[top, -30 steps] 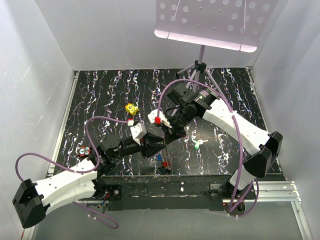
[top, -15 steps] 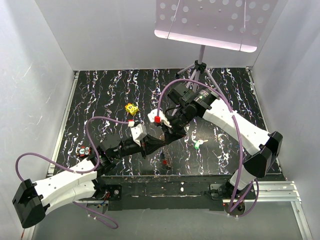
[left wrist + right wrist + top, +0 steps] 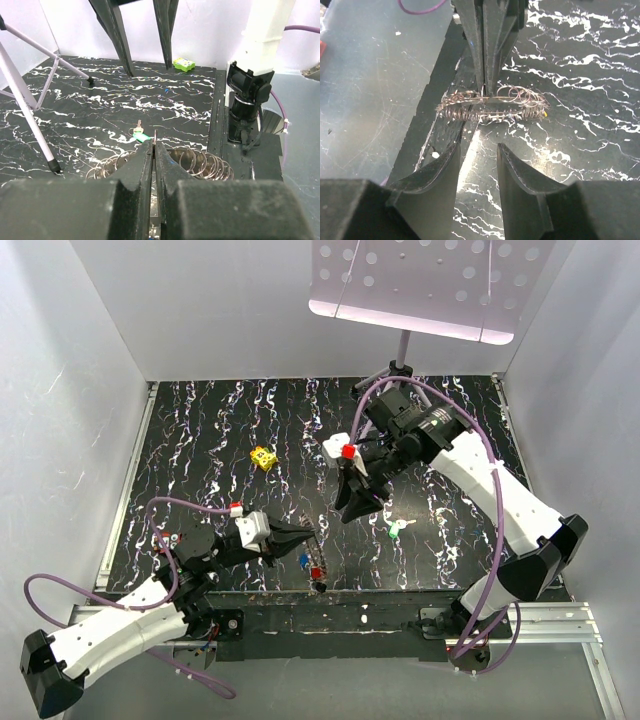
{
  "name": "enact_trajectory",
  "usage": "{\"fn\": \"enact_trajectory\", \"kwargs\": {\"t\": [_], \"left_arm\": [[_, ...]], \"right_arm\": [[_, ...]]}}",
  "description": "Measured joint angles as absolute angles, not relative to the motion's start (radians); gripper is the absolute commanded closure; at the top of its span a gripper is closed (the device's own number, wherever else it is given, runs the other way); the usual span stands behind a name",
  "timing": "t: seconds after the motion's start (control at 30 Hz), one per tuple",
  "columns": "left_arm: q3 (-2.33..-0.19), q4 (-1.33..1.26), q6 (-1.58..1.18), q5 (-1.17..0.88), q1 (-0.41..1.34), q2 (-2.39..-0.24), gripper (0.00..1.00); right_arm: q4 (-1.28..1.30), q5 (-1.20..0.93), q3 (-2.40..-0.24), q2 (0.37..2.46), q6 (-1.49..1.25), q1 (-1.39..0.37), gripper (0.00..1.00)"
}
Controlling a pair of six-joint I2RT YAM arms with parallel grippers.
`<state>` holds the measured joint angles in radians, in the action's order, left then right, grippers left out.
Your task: Put the keys on the keyring
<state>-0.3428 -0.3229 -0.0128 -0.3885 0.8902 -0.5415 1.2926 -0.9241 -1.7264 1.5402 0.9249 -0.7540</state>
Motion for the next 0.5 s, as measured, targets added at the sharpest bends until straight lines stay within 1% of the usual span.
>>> {"fn": "enact_trajectory", "kwargs": {"t": [0.2, 0.5], "left_arm": [[-0.338, -0.322, 0.024, -0.429, 0.89, -0.54, 1.0], [-0.349, -0.325, 0.043, -0.55, 0.89, -0.557, 1.0]], "right_arm": [[1.322, -1.003, -1.726, 1.518, 0.995, -0.74, 0.56], [1.336, -1.032, -1.708, 1.514, 1.028, -0.741, 0.56]]}}
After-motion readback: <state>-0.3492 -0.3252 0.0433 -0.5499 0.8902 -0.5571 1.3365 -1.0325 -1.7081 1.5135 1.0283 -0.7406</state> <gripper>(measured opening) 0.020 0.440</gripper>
